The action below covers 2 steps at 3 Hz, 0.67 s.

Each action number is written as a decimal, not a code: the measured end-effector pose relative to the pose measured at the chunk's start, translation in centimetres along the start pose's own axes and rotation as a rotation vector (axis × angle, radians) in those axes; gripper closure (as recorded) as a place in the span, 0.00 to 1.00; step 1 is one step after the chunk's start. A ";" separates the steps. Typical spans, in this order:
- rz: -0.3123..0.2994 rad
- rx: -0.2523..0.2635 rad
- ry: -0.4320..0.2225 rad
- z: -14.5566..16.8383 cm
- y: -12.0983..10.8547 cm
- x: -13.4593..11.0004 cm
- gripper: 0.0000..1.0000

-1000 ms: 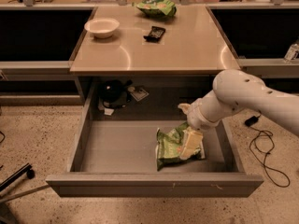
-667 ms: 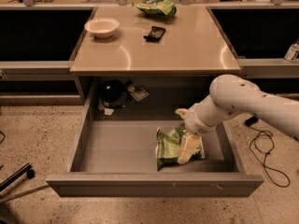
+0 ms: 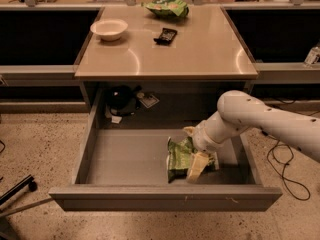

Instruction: Pick green jalapeno chip bag from top drawer and place on counter

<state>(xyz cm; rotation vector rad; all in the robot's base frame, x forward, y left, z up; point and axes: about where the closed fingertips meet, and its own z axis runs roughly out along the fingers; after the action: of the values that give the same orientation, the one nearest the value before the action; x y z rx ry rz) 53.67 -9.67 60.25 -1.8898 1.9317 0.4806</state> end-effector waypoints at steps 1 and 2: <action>0.001 -0.002 0.000 0.1 0.0 0.0 0.19; 0.001 -0.002 0.000 0.1 0.0 0.0 0.41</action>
Offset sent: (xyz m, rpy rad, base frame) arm -0.0003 0.0002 -0.0012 0.0006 0.0023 0.0002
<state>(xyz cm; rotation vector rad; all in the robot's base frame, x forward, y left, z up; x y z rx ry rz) 53.63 -9.65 60.13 -1.8900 1.9326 0.4836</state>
